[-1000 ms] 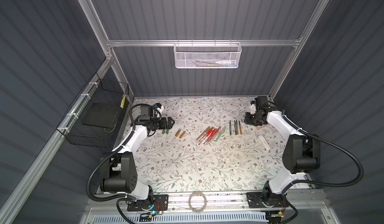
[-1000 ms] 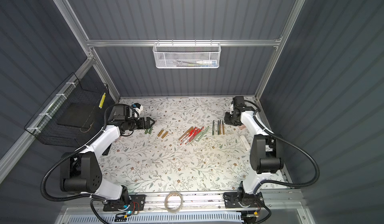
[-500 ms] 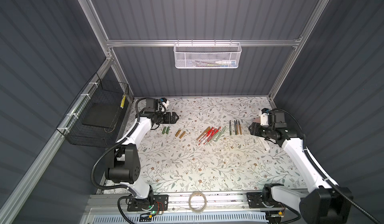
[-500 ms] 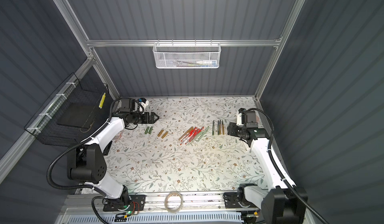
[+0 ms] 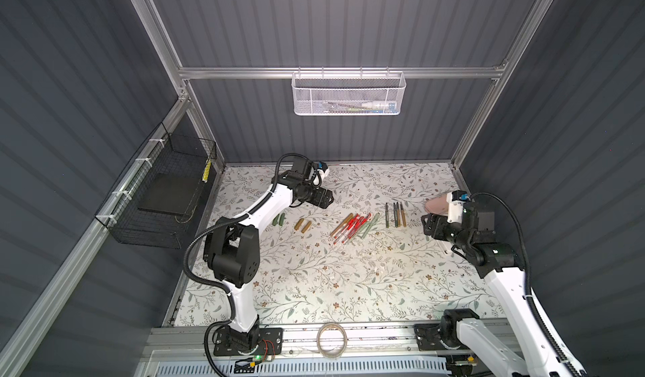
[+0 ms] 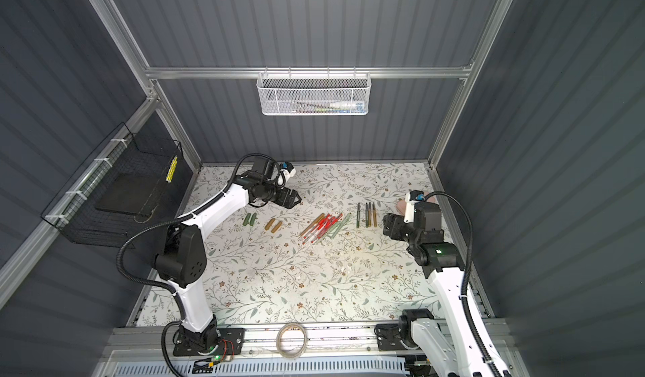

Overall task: Remove pen caps from pens
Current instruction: Pick up the pen from the center of the table.

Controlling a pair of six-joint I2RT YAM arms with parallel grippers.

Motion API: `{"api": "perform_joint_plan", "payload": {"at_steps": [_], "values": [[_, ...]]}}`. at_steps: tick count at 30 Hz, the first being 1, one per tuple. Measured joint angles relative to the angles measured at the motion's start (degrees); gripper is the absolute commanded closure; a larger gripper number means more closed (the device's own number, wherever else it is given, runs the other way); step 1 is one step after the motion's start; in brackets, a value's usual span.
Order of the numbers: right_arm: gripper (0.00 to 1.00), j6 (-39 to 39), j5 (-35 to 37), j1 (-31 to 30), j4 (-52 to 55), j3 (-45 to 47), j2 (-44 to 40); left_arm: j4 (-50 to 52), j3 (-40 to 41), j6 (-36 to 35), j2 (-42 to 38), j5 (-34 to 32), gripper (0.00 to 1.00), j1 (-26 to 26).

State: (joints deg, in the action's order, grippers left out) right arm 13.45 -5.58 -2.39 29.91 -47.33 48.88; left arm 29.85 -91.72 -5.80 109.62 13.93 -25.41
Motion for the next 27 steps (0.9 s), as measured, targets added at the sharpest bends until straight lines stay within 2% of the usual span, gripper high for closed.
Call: {"api": "perform_joint_plan", "payload": {"at_steps": [8,13,27], "values": [[0.05,-0.04,0.94,0.00,-0.42,0.55,-2.71,3.54,-9.05,-3.30,10.36,-4.92,0.22,-6.93],[0.04,0.00,1.36,0.00,-0.44,0.74,-3.72,5.81,-14.10,-4.59,16.63,-8.41,0.36,-9.94],[0.03,0.00,1.97,0.00,-0.81,0.94,-4.07,9.16,-21.40,-4.55,24.81,-12.07,0.40,-10.62]]}}
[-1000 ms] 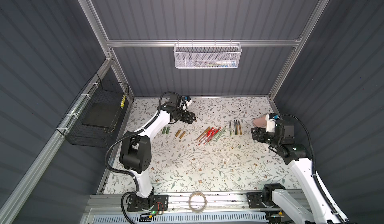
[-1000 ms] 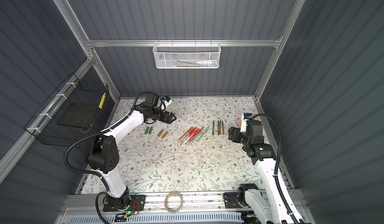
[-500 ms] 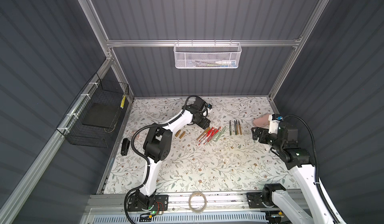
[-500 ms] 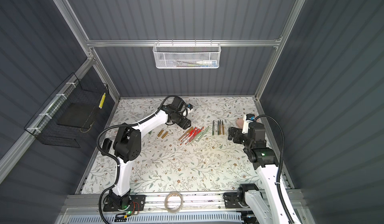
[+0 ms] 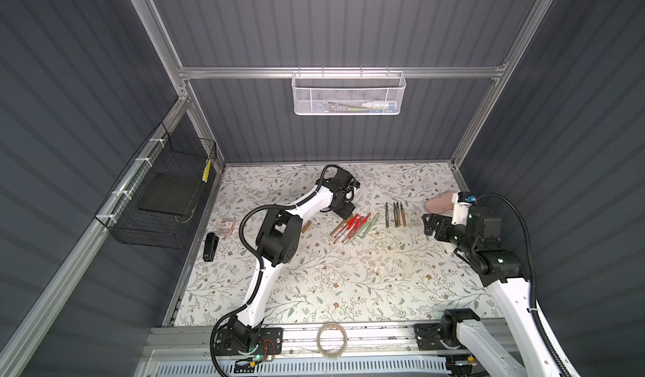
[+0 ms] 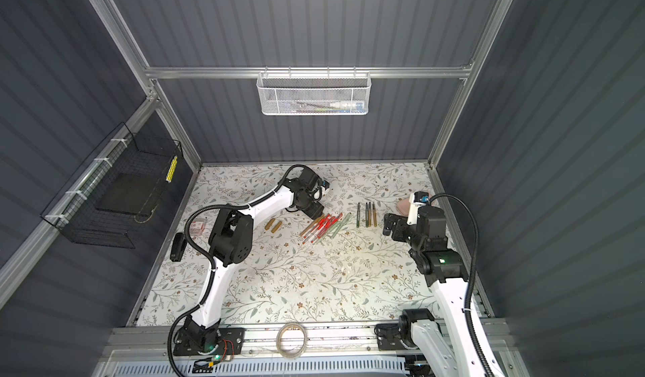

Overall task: Remove pen caps from pens
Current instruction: Pick up the pen from the center of the table.

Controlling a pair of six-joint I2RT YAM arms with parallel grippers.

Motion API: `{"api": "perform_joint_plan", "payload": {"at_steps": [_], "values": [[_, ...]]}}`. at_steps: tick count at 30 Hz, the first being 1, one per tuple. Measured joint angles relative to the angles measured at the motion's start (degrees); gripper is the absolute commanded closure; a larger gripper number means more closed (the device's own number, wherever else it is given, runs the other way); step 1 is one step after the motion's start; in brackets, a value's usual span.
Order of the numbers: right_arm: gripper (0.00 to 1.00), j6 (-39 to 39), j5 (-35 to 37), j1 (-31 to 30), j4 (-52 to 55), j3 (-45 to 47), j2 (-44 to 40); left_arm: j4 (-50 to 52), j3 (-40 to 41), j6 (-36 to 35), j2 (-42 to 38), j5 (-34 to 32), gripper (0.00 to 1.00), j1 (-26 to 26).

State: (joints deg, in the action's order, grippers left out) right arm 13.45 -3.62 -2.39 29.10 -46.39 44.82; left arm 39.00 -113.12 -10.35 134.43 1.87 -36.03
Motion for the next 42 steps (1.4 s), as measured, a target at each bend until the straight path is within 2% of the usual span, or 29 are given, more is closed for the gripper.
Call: {"api": "perform_joint_plan", "payload": {"at_steps": [12,24,32,42], "values": [[0.02,0.02,0.02,0.00,-0.07,0.02,0.04,0.66,-1.05,0.04,1.84,0.22,0.43,-0.04],[0.02,0.02,0.02,0.00,-0.39,0.11,0.28,-0.11,-0.35,-0.33,1.53,-4.83,0.60,-0.46],[0.02,0.00,0.02,0.00,-0.39,0.11,0.28,-0.87,2.12,-0.55,-0.09,-6.54,0.56,-0.68],[0.02,0.00,0.02,0.00,-0.39,0.13,0.57,2.56,1.42,0.94,-0.50,-3.52,0.53,-0.63]]}}
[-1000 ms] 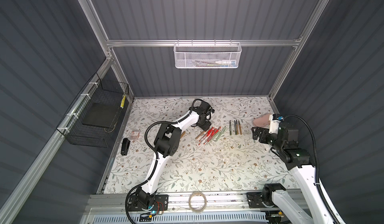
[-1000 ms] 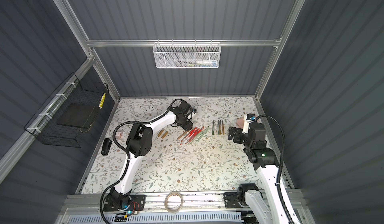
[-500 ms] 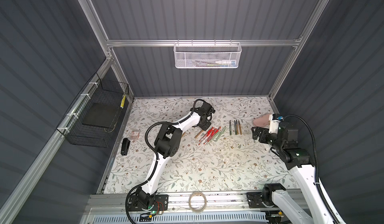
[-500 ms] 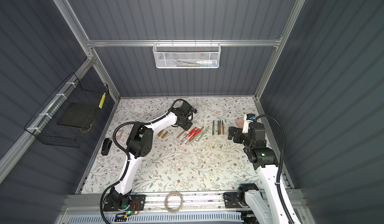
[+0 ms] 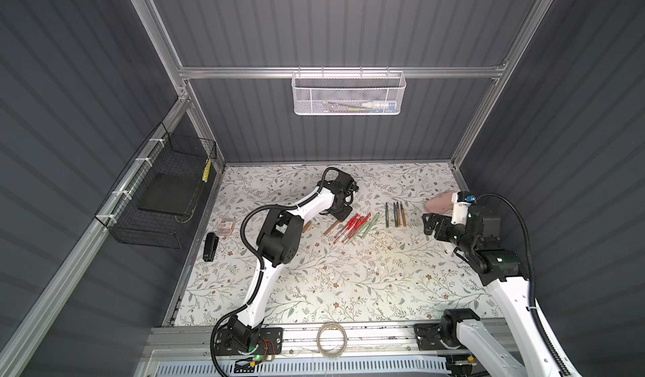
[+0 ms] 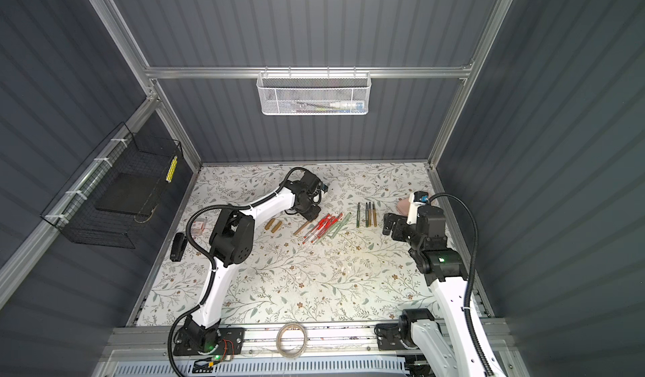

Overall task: Remove pen caps from pens
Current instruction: Pick up the pen from the center of the table.

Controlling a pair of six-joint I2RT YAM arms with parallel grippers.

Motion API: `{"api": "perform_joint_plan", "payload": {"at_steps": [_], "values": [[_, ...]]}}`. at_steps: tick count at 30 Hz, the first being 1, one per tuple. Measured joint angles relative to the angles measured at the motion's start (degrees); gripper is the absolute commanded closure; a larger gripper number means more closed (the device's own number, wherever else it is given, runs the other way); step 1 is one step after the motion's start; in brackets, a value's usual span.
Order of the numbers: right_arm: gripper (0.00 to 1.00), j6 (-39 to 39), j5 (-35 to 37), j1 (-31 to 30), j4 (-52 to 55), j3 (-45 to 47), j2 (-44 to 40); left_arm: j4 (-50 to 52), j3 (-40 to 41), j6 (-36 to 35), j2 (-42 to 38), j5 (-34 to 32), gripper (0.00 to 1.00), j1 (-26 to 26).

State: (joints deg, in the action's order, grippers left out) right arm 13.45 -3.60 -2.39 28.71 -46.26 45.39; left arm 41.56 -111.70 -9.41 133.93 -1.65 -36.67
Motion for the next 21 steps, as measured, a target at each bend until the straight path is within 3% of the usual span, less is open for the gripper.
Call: {"api": "perform_joint_plan", "payload": {"at_steps": [8,21], "values": [[0.01,0.00,-0.02,0.00,-0.02,0.00,0.22,0.90,0.00,1.49,0.00,3.17,0.53,0.00],[0.01,0.00,0.00,0.00,-0.39,0.00,0.76,0.87,0.00,1.44,0.50,2.67,0.63,0.00]]}}
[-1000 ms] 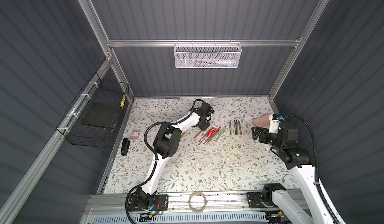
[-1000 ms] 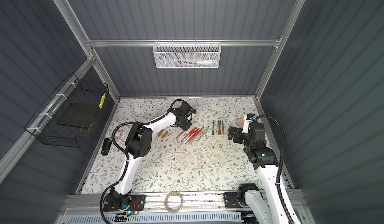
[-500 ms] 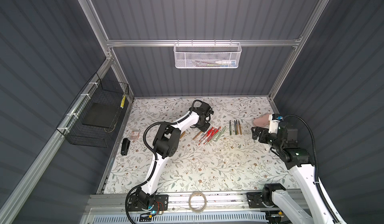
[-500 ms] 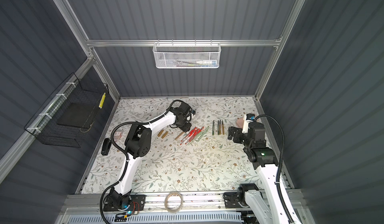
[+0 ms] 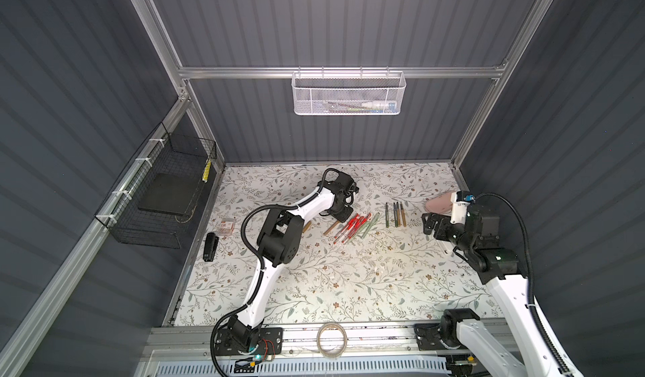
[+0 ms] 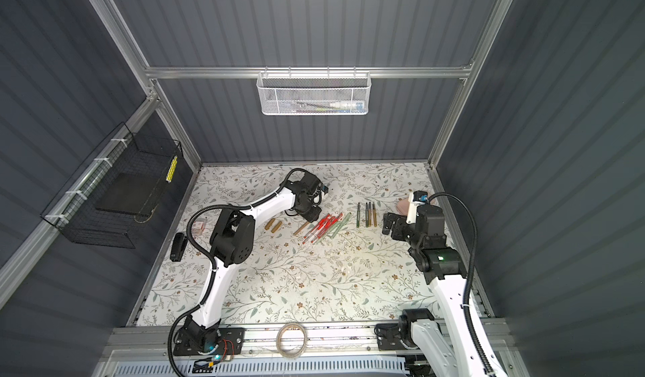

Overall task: Remove pen caps from pens
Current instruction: Pick up the pen from the center of the table.

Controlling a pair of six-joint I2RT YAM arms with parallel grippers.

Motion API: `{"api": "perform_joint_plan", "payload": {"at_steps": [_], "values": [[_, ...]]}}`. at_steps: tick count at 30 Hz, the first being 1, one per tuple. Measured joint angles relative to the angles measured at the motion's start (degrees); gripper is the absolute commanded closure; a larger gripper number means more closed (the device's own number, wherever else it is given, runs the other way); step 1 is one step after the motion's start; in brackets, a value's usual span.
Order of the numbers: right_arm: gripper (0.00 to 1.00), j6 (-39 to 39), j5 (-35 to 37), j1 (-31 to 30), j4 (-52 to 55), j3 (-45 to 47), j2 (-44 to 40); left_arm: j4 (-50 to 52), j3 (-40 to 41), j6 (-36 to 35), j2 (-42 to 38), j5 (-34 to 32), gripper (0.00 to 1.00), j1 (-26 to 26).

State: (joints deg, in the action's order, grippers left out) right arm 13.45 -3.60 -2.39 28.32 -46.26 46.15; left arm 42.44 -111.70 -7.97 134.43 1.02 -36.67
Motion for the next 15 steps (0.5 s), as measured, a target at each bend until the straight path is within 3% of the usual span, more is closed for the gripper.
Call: {"api": "perform_joint_plan", "payload": {"at_steps": [4,9,15], "values": [[0.01,0.00,0.00,0.00,-0.02,0.00,-0.02,-0.20,0.02,-0.02,0.48,-0.20,0.66,0.00],[0.01,0.00,0.00,0.00,-0.02,0.00,-0.04,-0.50,0.24,-0.20,0.48,-0.39,0.81,0.00],[0.01,0.00,-0.02,0.00,-0.02,0.00,-0.09,-0.90,0.31,0.02,0.48,-0.46,0.83,0.00]]}}
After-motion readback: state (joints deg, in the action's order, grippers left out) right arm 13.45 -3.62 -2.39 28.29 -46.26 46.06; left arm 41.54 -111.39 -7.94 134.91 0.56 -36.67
